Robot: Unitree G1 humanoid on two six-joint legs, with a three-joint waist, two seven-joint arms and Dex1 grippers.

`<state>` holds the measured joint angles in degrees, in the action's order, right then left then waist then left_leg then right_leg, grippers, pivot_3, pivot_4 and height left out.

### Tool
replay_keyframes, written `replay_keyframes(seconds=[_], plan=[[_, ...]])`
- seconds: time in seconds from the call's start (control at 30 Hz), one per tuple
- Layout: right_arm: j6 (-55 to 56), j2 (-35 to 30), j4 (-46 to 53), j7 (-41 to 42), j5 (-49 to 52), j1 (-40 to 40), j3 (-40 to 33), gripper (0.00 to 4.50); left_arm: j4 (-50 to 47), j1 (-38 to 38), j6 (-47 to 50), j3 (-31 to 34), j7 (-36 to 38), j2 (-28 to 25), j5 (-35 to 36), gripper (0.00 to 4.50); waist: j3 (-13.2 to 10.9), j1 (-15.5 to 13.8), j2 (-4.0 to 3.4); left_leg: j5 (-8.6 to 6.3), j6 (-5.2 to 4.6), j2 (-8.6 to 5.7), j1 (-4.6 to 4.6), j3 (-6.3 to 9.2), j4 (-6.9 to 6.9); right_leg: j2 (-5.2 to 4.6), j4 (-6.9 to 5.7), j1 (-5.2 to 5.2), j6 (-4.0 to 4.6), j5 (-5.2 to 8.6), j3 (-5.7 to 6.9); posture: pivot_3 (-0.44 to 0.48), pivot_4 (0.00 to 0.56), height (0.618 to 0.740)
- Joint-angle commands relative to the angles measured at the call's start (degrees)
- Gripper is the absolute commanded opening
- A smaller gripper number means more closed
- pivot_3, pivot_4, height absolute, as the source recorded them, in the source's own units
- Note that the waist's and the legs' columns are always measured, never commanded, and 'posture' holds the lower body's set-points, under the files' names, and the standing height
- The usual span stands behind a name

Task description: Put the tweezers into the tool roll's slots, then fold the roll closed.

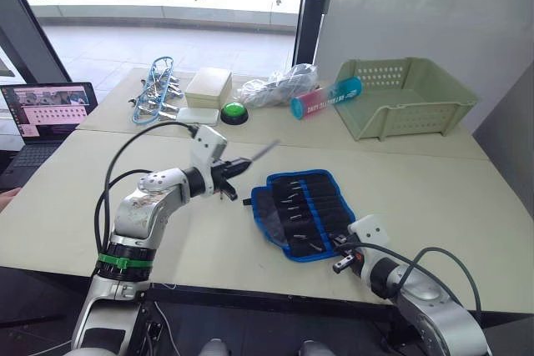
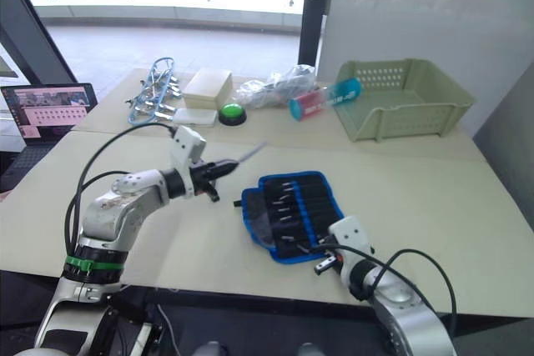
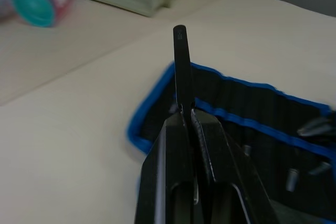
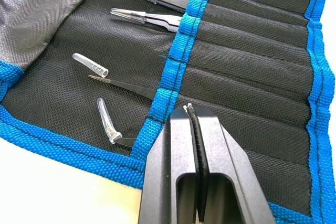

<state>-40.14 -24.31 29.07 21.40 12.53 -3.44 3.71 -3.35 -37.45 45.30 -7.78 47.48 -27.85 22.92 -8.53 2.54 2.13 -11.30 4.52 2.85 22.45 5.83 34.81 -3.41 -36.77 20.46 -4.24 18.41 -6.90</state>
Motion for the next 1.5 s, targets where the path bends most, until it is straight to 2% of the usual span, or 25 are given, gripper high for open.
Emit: replay_keyframes(seconds=[0.03,0.13,0.23,0.47,0.53,0.67,1.0,1.5], plan=[[-2.4,-0.9,-3.4,-0.3,-0.9,-0.3,0.0,0.00,-2.4,-3.0,4.3,-6.2,4.4,-3.2,-1.0,0.06,-0.1,0.3,-0.08,0.00,0.00,0.00,-0.01,0.00,0.00,0.01,0.00,0.01,-0.07,0.05,-0.01,0.000,0.150,0.740],[-2.5,-0.6,-3.3,-0.5,-1.0,-0.1,0.1,0.00,-3.0,-5.4,8.4,-11.0,8.0,-5.8,-0.9,0.06,-0.1,0.3,-0.01,0.00,0.00,0.00,0.00,0.00,-0.01,0.01,0.00,0.01,-0.09,0.08,-0.01,0.000,0.150,0.740],[-2.4,-0.2,-3.0,-1.0,-1.1,-0.7,-0.1,0.00,-4.6,-6.8,8.3,-14.9,11.5,-8.2,-1.8,0.06,-0.2,0.3,0.03,0.00,0.00,0.00,0.01,0.00,-0.01,0.01,0.00,0.03,-0.09,0.08,-0.01,0.000,0.150,0.740],[-2.4,0.6,-2.5,-2.0,-1.1,-1.5,-0.5,0.00,-3.4,-11.7,11.2,-21.7,10.7,-7.5,-6.2,0.06,-0.3,0.1,0.06,0.00,0.00,0.00,0.04,0.00,0.01,0.01,0.01,0.05,-0.26,0.18,-0.02,0.000,0.150,0.740],[-2.5,1.0,-2.1,-2.4,-1.1,-1.8,-0.2,0.00,-1.1,-12.5,7.2,-24.1,10.2,-6.7,-9.5,0.06,-0.3,0.1,0.06,0.00,0.00,0.00,0.05,0.00,0.01,0.01,0.01,0.05,-0.24,0.17,-0.01,0.000,0.150,0.740],[-2.7,1.4,-1.5,-2.6,-1.0,-2.4,-0.1,0.00,-0.5,-13.1,8.9,-25.1,9.6,-4.7,-10.3,0.06,-0.3,0.1,0.06,0.00,0.00,0.00,0.06,-0.01,0.01,0.01,0.01,0.06,-0.23,0.17,-0.02,0.000,0.150,0.740],[-3.0,1.2,-1.0,-3.1,-0.6,-2.5,0.2,0.00,5.6,-14.4,4.9,-25.5,7.9,0.3,-15.0,0.06,-0.3,-0.4,0.06,0.00,0.00,-0.01,0.09,0.00,0.11,0.00,0.02,0.01,-0.25,0.17,-0.02,0.000,0.150,0.740],[-2.9,1.1,-0.8,-3.0,-0.6,-2.6,0.7,0.00,3.4,-13.9,2.9,-24.6,11.4,-4.3,-16.7,0.06,-0.3,-0.1,0.05,-0.01,-0.02,-0.01,0.14,0.00,0.04,0.00,0.02,0.08,-0.02,0.05,-0.01,0.000,0.150,0.740]])
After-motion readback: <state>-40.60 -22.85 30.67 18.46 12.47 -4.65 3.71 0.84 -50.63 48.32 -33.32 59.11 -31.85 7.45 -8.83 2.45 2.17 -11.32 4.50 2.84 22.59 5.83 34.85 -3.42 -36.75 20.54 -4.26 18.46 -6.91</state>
